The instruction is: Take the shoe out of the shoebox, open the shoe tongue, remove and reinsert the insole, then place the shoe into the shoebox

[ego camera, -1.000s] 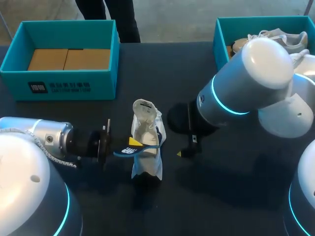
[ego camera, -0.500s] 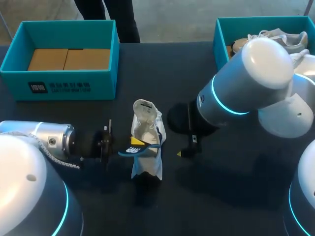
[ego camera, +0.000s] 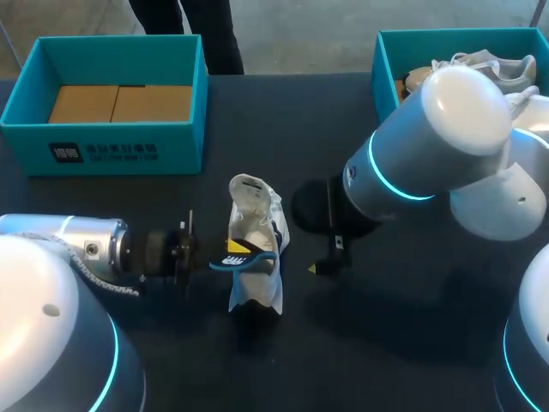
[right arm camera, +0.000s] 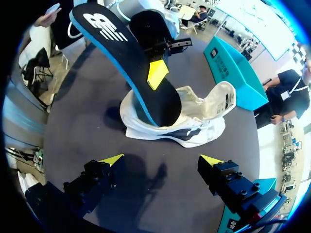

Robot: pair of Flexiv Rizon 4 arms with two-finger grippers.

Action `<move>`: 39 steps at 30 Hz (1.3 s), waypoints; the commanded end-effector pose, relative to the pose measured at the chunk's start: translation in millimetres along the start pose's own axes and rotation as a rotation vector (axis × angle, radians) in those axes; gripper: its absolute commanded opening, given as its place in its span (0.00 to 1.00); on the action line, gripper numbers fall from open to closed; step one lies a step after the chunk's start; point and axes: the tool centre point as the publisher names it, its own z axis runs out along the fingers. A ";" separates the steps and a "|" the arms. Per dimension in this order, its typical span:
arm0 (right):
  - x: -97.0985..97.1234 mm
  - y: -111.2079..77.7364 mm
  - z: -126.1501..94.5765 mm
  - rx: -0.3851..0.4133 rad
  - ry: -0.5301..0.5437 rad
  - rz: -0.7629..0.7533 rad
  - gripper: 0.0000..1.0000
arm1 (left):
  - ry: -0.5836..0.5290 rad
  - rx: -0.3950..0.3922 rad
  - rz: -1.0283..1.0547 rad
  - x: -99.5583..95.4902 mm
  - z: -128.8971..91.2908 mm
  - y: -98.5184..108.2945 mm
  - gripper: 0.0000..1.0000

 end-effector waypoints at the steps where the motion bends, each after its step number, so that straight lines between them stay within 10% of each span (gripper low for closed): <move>1: 0.9 0.3 2.1 0.000 -0.002 0.000 1.00 | -0.009 -0.004 0.001 1.0 0.1 5.9 0.00; 31: 0.9 0.3 2.1 0.000 -0.002 0.000 1.00 | -0.020 -0.062 0.009 -6.7 -1.2 20.5 0.00; 37: 0.9 0.3 2.1 0.000 -0.002 0.000 1.00 | -0.018 -0.060 0.023 -7.0 -2.4 11.8 0.47; 39: 0.9 0.3 2.1 0.000 -0.002 0.000 1.00 | -0.019 -0.057 0.023 -6.6 -2.5 10.4 0.47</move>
